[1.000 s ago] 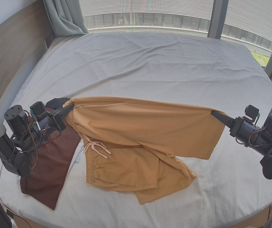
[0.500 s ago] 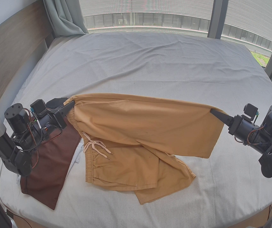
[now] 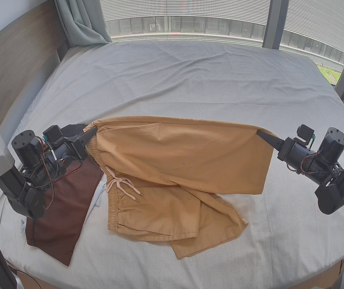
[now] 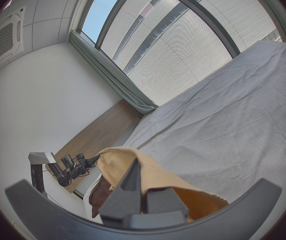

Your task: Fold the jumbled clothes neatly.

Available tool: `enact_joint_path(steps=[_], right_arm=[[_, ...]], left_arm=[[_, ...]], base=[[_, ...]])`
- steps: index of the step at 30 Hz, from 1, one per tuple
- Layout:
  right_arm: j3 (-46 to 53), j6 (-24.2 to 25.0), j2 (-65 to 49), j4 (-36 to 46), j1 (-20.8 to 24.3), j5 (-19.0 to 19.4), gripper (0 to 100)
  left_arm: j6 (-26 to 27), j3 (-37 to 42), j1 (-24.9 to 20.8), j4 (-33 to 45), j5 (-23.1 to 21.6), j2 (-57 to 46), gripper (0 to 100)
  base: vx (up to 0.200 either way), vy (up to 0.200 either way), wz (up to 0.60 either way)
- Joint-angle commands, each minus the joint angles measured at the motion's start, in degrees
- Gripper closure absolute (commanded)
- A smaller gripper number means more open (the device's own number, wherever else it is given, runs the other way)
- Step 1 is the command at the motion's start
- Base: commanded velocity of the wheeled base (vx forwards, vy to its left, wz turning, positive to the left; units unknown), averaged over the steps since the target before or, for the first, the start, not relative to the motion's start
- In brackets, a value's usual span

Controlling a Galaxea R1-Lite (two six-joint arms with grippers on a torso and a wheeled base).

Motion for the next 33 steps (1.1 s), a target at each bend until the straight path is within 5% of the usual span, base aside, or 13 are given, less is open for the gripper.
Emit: enact_joint_path(steps=[1,18,25,33], right_arm=[[-2.6,0.3,2.8,0.0,-0.1,0.2,100],[-13.6,0.7,13.0,0.0,-2.0,0.0,100],[-17.0,4.1,15.7,-0.1,-2.3,0.3,100],[-21.4,5.3,18.5,0.0,-2.8,0.3,100]], left_arm=[[-0.3,-1.5,0.1,0.0,0.5,2.3,100],[-6.1,-7.2,-2.1,0.0,3.0,7.6,100],[-7.2,-12.7,-3.6,0.0,8.5,11.8,100],[-7.3,-15.9,-4.0,0.0,9.4,14.9,100]], base=[[0.000,0.000,0.00],[0.000,0.000,0.00],[0.000,0.000,0.00],[0.000,0.000,0.00]])
